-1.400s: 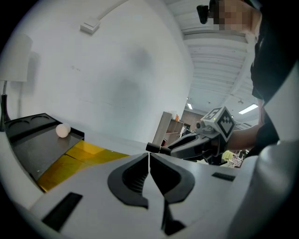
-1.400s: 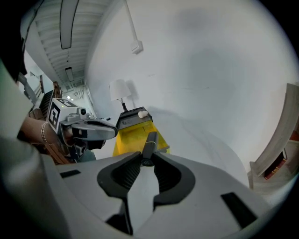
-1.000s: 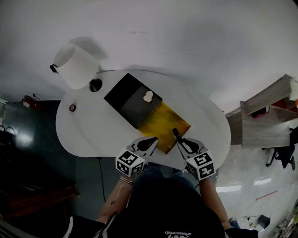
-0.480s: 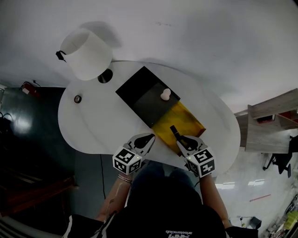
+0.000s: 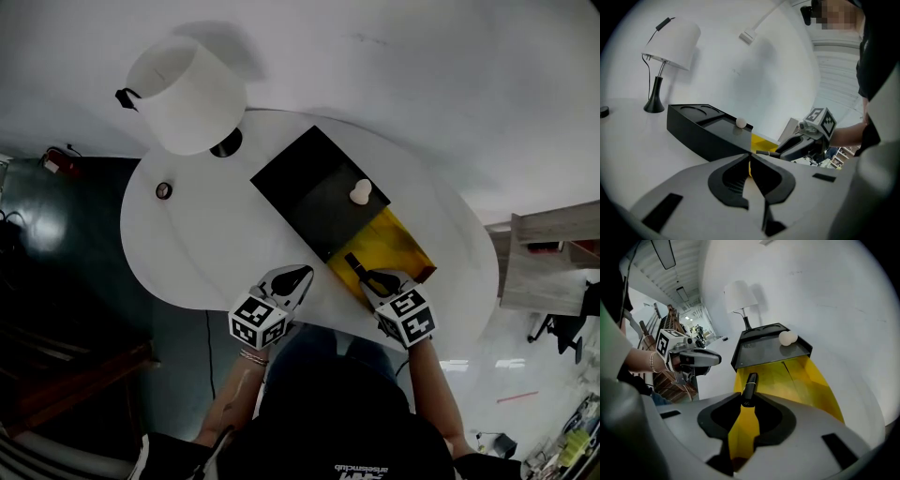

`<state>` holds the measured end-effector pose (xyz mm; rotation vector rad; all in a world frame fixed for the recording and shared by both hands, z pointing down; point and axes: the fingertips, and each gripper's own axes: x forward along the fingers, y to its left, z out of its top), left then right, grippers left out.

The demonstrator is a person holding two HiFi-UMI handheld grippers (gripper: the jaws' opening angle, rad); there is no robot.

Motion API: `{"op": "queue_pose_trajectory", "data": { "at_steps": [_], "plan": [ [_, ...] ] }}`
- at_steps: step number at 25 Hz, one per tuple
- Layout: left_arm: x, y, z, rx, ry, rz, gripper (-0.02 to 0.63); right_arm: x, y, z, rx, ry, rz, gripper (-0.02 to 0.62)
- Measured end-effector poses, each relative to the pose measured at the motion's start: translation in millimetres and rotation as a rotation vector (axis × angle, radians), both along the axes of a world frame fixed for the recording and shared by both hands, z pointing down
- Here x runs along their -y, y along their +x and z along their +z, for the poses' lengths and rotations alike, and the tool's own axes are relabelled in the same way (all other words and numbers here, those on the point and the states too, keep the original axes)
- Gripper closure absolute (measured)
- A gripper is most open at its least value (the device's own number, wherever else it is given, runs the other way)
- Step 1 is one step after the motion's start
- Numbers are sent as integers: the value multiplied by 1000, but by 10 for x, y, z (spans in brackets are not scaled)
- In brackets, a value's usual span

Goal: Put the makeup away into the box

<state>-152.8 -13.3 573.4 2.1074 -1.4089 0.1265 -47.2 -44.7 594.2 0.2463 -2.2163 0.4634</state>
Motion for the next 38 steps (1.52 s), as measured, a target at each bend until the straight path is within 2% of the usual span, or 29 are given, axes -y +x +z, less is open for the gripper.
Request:
{"op": "queue_pose_trajectory", "data": {
  "at_steps": [12,21,28,36,37,38],
  "plan": [
    [-28,-311,167,-12,-38,-31,586,37,-266,263,-82,-32,-58,489],
    [-10,-445,165,-25,-28,-49,586,20,-391,361,-121,-31,-93,489],
    [-42,-479,184,-24,-33,-55,586,43,-347,503,-171,-34,-85,492],
    [-65,-447,100,-14,-14,-44,586,84,-386,499,-130,-50,-16,489],
    [-66,-440,85,-11,-9,-40,586,90,-390,480,-120,-50,-1,475],
    [-65,-433,68,-9,-4,-38,586,97,-392,460,-111,-49,13,432]
  ]
}}
